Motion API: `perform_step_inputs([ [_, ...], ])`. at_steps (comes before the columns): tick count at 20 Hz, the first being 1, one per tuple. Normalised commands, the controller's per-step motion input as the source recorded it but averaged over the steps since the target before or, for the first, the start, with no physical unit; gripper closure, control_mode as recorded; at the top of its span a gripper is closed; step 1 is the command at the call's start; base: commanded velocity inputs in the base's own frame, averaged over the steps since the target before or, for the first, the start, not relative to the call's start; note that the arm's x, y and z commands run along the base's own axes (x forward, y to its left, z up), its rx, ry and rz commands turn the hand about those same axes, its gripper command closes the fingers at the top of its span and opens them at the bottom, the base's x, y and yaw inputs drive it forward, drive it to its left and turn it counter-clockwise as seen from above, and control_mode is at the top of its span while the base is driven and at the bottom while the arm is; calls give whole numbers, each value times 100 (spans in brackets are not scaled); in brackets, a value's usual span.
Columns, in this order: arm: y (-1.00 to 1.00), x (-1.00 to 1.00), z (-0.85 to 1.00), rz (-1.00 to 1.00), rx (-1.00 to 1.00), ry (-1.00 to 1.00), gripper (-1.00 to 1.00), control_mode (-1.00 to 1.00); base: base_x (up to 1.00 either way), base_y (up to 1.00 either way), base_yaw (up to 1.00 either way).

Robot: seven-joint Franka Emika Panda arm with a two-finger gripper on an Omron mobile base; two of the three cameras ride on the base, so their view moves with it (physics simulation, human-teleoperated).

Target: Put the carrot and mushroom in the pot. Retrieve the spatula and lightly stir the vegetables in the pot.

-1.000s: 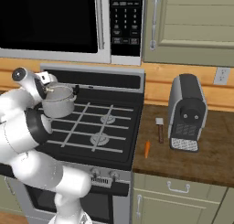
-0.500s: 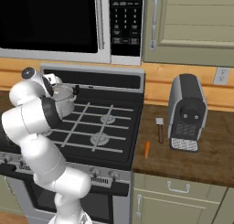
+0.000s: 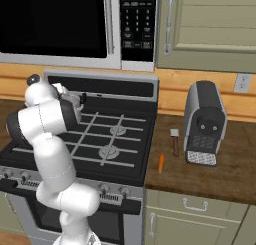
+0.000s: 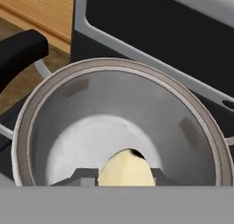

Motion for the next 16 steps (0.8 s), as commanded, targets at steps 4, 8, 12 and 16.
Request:
perform_step_inputs([
  [4, 3, 3, -3, -2, 0, 0, -100, -100, 0, 0, 0],
  [8, 0, 0, 3, 0, 0, 0, -100, -100, 0, 0, 0],
  [12, 0, -16, 38, 0, 2, 0, -100, -100, 0, 0, 0],
  [16, -1, -16, 55, -1, 8, 0, -100, -100, 0, 0, 0],
])
